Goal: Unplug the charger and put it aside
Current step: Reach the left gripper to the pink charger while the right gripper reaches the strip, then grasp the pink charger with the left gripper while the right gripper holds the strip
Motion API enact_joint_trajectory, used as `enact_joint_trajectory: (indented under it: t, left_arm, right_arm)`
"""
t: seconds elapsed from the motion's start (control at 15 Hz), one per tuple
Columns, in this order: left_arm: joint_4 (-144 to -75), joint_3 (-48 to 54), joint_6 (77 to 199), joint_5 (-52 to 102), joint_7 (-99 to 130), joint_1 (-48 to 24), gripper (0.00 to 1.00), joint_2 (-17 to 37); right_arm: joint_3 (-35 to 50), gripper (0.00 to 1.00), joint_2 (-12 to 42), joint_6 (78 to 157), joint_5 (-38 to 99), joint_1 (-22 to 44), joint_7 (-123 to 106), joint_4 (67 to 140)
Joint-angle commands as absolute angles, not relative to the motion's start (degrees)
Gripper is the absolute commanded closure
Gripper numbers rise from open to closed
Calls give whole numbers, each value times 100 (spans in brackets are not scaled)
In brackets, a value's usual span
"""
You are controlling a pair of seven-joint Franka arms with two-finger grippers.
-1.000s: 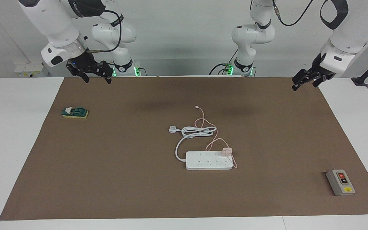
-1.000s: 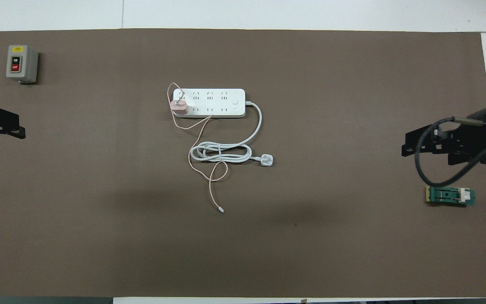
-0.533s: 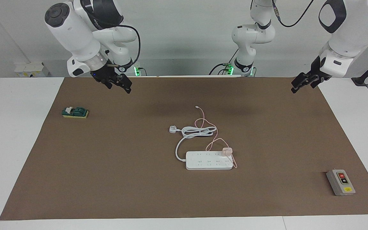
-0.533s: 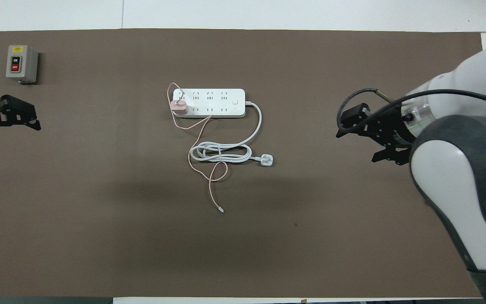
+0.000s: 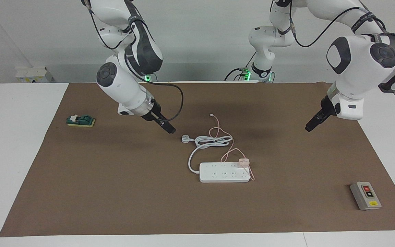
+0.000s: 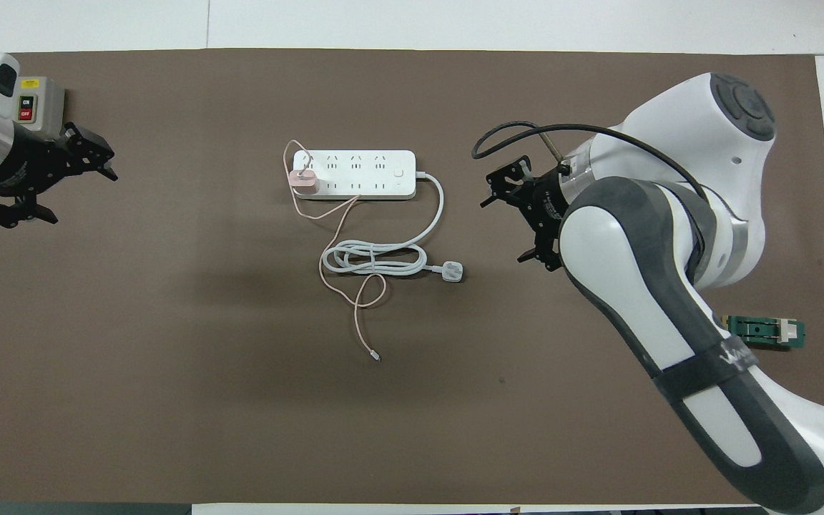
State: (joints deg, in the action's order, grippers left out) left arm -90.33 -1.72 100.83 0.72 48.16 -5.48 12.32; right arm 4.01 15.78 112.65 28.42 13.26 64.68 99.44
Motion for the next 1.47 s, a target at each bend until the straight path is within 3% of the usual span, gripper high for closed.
enact_joint_trajectory:
  t: [0.0, 0.27, 0.47, 0.8, 0.93, 1.4]
  left_arm:
    - [-9184, -211, 10730, 123, 6358, -659, 0, 1441]
    - [-9141, -220, 11388, 176, 8841, -1028, 0, 2038]
    - [-9045, -246, 11479, 536, 9385, -1368, 0, 2441]
    - [-8211, -387, 11680, 510, 9843, -1949, 0, 3233]
    - [-7937, -457, 11357, 510, 9844, -2091, 0, 3322]
    - [-8182, -439, 11970, 536, 9844, -2285, 7, 3296]
  right_arm:
    - [396, 0, 2318, 11564, 3085, 1598, 7143, 9353]
    - [396, 0, 3066, 12180, 3532, 1916, 7541, 8904]
    - [396, 0, 3523, 12349, 3858, 1995, 7839, 8475]
    - [396, 0, 4375, 12155, 3981, 2021, 8420, 7560]
    - [396, 0, 4657, 12068, 3973, 2021, 8446, 7200]
    - [334, 0, 5141, 11962, 3858, 2074, 8464, 6523]
